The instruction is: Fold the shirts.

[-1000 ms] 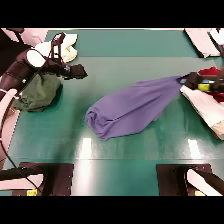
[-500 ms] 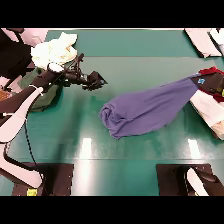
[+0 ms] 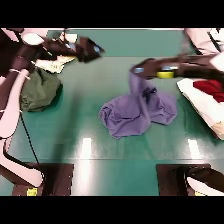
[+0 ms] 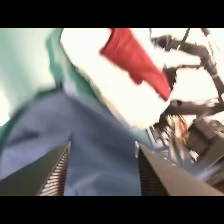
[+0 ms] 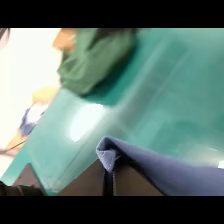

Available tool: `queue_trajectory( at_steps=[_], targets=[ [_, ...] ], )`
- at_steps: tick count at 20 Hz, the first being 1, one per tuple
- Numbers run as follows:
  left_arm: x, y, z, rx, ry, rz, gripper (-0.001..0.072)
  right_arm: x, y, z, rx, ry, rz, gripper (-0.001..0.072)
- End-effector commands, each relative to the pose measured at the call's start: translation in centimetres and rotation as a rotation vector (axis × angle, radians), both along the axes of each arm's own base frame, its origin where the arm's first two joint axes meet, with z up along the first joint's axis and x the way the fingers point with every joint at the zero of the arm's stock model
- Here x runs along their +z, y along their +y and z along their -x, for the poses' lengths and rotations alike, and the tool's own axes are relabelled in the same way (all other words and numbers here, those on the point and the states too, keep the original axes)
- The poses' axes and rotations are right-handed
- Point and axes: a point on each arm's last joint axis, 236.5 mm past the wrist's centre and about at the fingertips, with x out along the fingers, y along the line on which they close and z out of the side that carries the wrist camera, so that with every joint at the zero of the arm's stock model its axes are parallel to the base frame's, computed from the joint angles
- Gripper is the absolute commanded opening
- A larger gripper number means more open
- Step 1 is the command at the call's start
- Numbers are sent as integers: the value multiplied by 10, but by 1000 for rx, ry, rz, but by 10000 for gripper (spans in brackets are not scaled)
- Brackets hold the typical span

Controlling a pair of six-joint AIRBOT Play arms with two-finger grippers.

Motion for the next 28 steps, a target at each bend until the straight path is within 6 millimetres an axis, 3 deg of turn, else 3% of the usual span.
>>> queue_trajectory(
  at_steps=[1,4,6,8,9,10,11,13,14,17,19,22,24,26,27,28],
  targets=[
    [60,51,-6,100,-91,-89,490,-37,114,-1,112,0,-12,25],
    [67,65,18,97,-104,-185,490,-81,180,-26,85,-8,-24,25],
    [55,65,39,62,-95,-301,490,-108,207,-50,38,11,-42,25],
    [33,83,47,102,-69,-441,490,-137,223,-60,34,108,-51,26],
    [23,95,50,127,-44,-506,489,-145,224,-62,59,154,-55,110],
    [9,108,52,144,-9,-578,490,-145,219,-67,81,196,-71,361],
    [-7,121,58,140,33,-657,491,-137,210,-73,99,206,-82,463],
    [-31,133,71,103,110,-740,492,-107,175,-81,156,177,-65,468],
    [-40,132,74,91,138,-739,491,-91,149,-81,179,171,-43,468],
    [-74,133,72,95,217,-740,492,-75,44,-98,80,138,165,467],
    [-111,129,82,65,313,-734,493,-74,-29,-101,-47,161,213,467],
    [-166,116,91,51,421,-664,493,-102,-124,-74,-229,241,171,463],
    [-200,116,101,52,478,-663,493,-130,-173,-46,-346,310,92,453],
    [-228,126,102,88,494,-682,525,-155,-210,-19,-431,363,24,454],
    [-236,127,98,121,497,-670,586,-166,-224,-6,-462,388,19,454],
    [-243,128,91,155,494,-661,591,-173,-239,5,-490,403,14,454]
  ],
)
